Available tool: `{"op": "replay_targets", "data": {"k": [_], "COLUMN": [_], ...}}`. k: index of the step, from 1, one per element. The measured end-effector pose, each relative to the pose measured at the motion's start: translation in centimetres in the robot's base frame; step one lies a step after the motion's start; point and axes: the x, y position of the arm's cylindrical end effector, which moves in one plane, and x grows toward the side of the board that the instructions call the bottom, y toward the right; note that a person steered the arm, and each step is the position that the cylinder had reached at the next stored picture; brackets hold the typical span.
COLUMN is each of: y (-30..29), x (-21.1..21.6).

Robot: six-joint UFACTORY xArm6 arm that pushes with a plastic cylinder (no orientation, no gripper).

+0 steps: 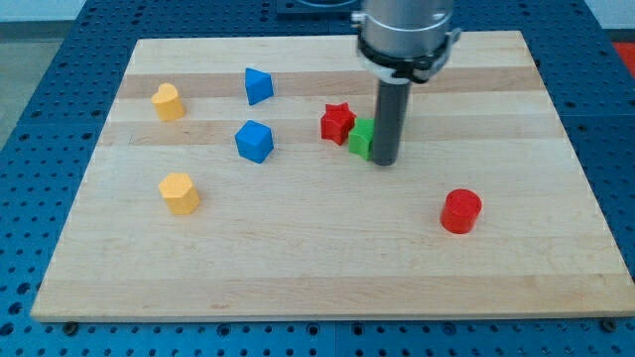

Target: Push green star into red star

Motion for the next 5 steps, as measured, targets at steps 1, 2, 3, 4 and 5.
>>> {"op": "replay_targets", "data": {"k": [1,2,3,4,5], "y": [-2.9,-5.2,-6.7,-7.6,-7.7], "x": [-0.2,-1.3,-1.9,-2.6,-2.6]}}
